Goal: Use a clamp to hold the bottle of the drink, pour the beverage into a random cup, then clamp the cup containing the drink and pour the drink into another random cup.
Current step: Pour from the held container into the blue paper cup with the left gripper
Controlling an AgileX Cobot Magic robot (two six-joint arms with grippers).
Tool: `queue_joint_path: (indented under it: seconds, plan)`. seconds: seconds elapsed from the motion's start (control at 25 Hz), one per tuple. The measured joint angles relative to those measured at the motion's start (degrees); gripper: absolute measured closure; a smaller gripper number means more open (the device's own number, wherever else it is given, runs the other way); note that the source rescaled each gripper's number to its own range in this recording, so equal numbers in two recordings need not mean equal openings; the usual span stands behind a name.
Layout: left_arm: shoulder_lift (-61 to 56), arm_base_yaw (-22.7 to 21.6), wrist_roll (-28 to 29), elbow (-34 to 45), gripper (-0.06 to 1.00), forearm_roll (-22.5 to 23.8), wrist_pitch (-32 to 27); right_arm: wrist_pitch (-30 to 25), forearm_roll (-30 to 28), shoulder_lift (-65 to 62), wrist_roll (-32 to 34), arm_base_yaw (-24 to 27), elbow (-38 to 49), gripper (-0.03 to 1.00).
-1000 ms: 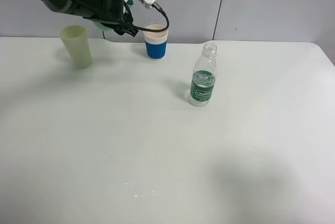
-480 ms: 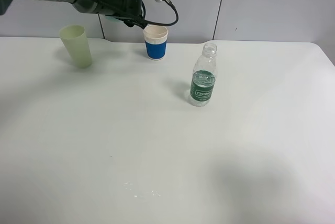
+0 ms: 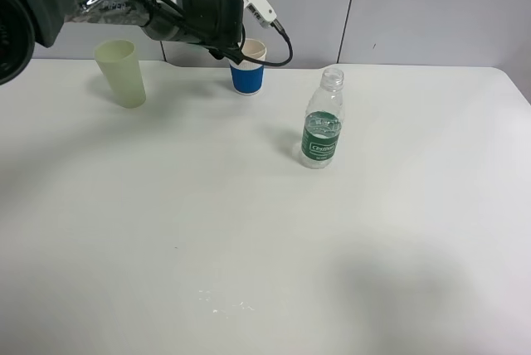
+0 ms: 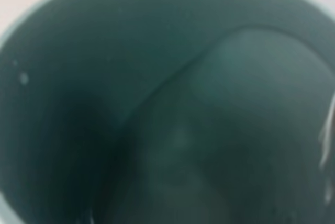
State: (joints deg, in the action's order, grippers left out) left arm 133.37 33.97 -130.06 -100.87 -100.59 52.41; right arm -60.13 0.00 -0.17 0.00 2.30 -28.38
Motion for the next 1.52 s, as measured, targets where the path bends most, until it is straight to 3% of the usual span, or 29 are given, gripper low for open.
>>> queue_joint_path:
  seconds: [0.4,0.96,1.52]
  plan:
    - [0.25,0.00,-0.31,-0.01,0.92,0.20,-0.21,0.00,0.00,0.00,0.00,0.00,0.00,-0.03]
    - [0.25,0.00,-2.35,-0.01,0.92,9.21,-0.32,0.00,0.00,0.00,0.00,0.00,0.00,-0.03]
    - [0.38,-0.59,-3.08,-0.01,0.92,13.04,-0.32,0.00,0.00,0.00,0.00,0.00,0.00,-0.03]
